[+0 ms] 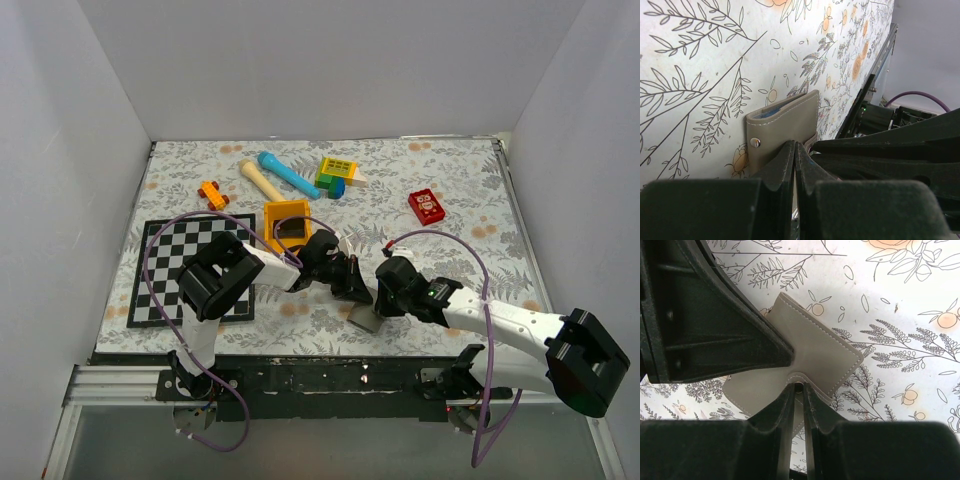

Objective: Put the credit cards into the card holder
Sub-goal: Close the card holder at the center of the board.

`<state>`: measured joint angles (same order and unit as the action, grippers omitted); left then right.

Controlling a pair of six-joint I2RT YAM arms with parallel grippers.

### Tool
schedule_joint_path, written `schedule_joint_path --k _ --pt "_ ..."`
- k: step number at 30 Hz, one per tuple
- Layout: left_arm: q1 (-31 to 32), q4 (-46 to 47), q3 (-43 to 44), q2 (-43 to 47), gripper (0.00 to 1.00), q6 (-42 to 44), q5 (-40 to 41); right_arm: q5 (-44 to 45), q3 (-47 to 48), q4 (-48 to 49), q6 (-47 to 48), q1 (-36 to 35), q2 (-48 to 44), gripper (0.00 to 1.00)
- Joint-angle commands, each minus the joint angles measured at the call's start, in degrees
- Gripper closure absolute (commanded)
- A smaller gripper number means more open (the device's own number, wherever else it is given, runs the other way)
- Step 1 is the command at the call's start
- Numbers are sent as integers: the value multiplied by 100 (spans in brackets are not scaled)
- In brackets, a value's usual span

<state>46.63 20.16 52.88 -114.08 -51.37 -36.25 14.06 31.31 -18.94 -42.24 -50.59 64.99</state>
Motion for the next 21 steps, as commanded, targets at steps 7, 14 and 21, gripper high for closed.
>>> schedule_joint_path --k 7,14,21 --pt "-119 -487 -182 -325 100 339 918 -185 183 154 67 31 163 79" --pt "-128 -487 -182 -325 100 339 918 -325 95 40 32 23 93 80" --pt "-128 -461 -156 -351 100 312 909 -466 -11 22 67 14 92 81"
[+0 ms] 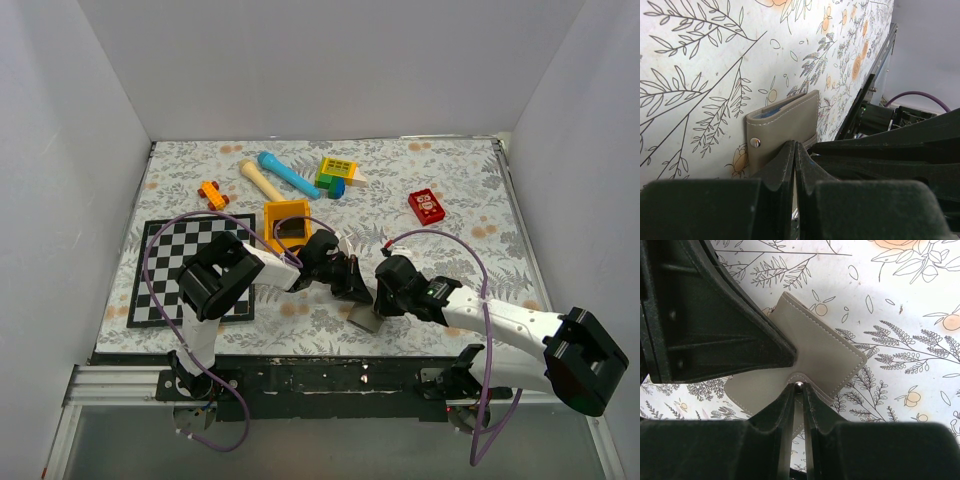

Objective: Put the credit cards into the card holder
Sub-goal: Close the card holder at the center of the board.

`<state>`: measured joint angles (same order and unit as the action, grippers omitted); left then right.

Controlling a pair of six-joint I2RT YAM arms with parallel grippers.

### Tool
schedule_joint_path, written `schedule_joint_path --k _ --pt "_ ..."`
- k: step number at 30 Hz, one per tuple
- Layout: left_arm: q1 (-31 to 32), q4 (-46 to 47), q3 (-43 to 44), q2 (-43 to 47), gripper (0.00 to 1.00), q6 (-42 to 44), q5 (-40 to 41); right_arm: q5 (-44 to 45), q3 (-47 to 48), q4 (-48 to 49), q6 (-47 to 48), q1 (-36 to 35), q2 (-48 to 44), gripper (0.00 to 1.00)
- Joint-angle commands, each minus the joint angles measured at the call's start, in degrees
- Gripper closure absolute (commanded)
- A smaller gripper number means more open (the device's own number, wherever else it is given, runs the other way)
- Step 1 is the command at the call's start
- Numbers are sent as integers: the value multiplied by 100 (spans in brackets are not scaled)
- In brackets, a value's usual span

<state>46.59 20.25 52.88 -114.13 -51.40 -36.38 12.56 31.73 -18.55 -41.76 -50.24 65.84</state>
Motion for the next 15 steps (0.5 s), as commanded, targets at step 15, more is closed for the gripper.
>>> schedule_joint_path --k 15 --pt "-132 -496 -147 -356 100 323 922 -333 -88 -44 1 -126 385 83"
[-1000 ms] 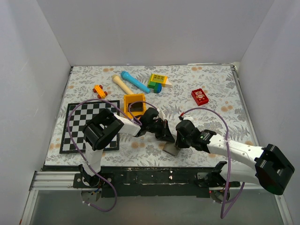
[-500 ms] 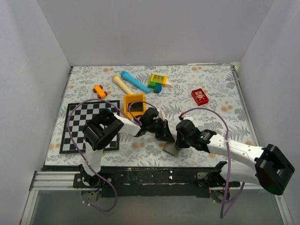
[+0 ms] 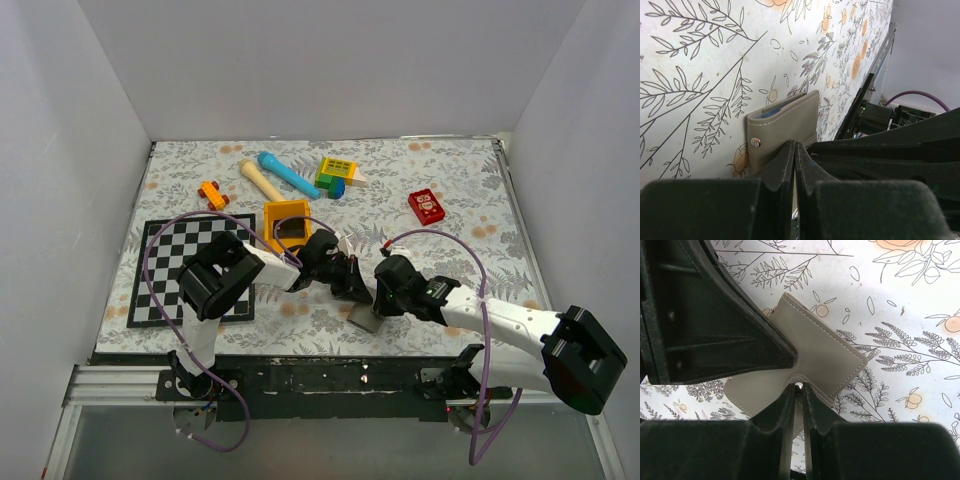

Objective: Put the credit cards into the card holder
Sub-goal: Close the card holder at the center of the board.

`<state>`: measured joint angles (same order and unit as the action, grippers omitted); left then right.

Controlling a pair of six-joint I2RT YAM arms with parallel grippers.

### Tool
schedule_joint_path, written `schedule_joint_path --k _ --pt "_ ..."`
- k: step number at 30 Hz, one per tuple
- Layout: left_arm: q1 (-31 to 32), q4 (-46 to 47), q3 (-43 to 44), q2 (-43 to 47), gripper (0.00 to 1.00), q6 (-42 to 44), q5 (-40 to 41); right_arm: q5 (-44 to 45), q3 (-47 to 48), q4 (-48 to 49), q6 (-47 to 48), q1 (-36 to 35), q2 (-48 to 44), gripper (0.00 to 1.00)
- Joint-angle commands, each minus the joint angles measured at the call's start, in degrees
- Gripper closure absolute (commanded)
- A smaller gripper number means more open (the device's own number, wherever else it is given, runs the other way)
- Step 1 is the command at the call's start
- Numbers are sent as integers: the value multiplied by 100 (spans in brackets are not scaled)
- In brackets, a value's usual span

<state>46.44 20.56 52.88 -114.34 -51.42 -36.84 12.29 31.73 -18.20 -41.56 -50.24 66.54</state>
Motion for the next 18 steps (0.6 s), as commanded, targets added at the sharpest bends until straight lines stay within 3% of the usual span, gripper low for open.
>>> schedule_joint_path --k 1,18 --pt "-108 -526 -129 -325 100 334 959 -298 -88 -96 -19 -135 333 83" --pt "-117 -509 -147 -352 100 317 951 36 -131 -720 -449 -697 587 84"
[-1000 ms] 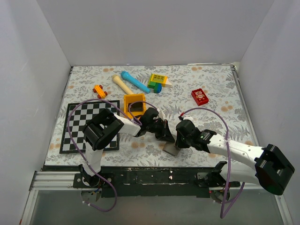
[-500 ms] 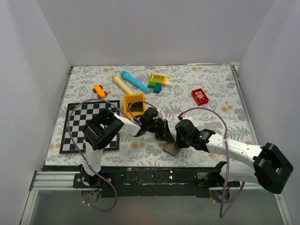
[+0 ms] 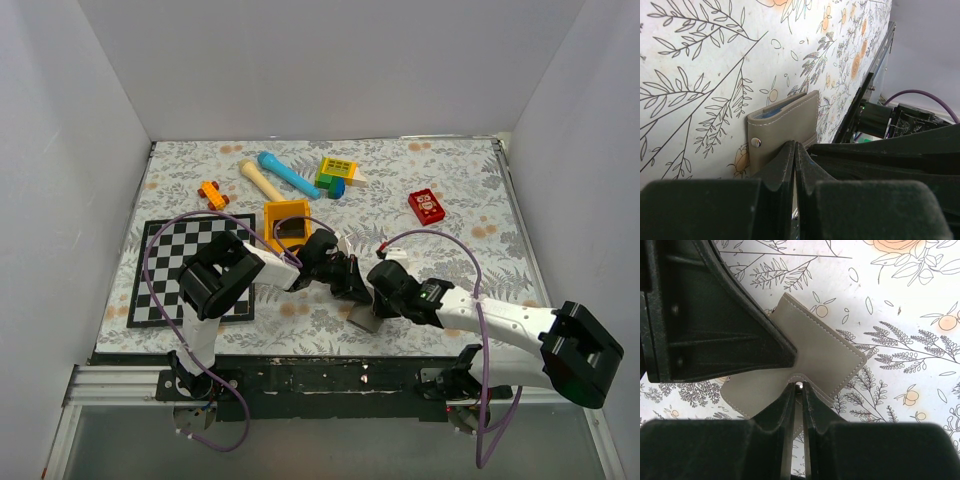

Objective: Put the credit cards into the card holder
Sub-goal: Close the card holder at the center of the board.

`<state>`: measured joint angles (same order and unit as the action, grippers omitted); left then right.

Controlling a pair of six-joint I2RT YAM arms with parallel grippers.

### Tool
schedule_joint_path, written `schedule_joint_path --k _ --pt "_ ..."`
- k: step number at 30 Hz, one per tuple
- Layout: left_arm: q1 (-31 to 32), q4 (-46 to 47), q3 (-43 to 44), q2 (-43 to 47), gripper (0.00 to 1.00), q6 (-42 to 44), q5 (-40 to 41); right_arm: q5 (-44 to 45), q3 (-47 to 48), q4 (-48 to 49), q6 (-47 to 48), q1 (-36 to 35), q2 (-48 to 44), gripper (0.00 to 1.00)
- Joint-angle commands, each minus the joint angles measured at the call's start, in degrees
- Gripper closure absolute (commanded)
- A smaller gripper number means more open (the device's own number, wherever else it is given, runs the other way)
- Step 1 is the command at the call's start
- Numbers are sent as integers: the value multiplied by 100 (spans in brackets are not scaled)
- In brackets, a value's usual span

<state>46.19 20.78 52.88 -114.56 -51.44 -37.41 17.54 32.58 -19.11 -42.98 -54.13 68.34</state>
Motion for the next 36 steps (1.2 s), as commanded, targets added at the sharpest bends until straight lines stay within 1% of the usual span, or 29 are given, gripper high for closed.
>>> schedule_joint_path --k 1,19,26,36 --pt "-93 -531 -147 -330 100 328 1007 -480 -234 -620 -360 -361 443 84" --pt "-93 -504 -173 -365 100 319 999 -392 -779 -295 -1397 -1029 742 85" --pt "-84 -496 -182 -391 100 310 999 -392 -841 -224 -1652 -1266 1024 85" --pt "-84 -460 -191 -409 100 310 981 -304 -797 -418 -1916 -1443 1094 86"
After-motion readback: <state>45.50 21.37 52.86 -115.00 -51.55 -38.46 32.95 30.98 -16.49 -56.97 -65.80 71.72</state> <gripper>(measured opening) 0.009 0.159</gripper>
